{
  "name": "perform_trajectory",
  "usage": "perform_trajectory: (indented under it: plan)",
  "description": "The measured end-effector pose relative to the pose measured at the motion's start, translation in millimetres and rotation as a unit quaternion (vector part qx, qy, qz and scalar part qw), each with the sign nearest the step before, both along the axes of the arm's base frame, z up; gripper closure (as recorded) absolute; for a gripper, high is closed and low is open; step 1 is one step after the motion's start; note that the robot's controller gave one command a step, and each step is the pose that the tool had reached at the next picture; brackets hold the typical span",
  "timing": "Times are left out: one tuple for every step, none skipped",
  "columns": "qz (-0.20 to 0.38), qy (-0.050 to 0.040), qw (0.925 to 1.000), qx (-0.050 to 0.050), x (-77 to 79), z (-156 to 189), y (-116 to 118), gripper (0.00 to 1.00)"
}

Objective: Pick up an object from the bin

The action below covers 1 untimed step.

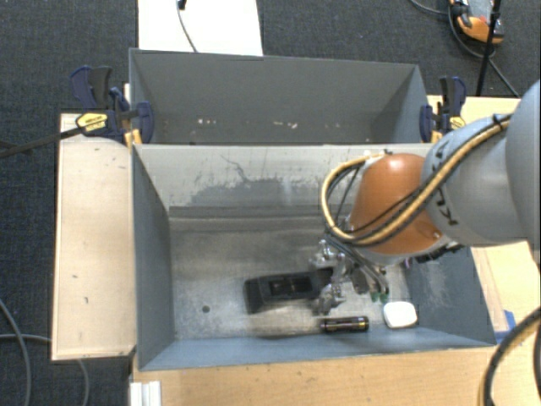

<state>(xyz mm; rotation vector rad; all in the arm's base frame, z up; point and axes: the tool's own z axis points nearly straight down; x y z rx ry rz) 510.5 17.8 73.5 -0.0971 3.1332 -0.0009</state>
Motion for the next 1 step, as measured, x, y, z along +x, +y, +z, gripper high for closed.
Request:
perform_trajectory:
  plan:
    - [0.000, 0.0000, 1.0000, 0.000, 0.0, 0.0, 0.0, 1.00]
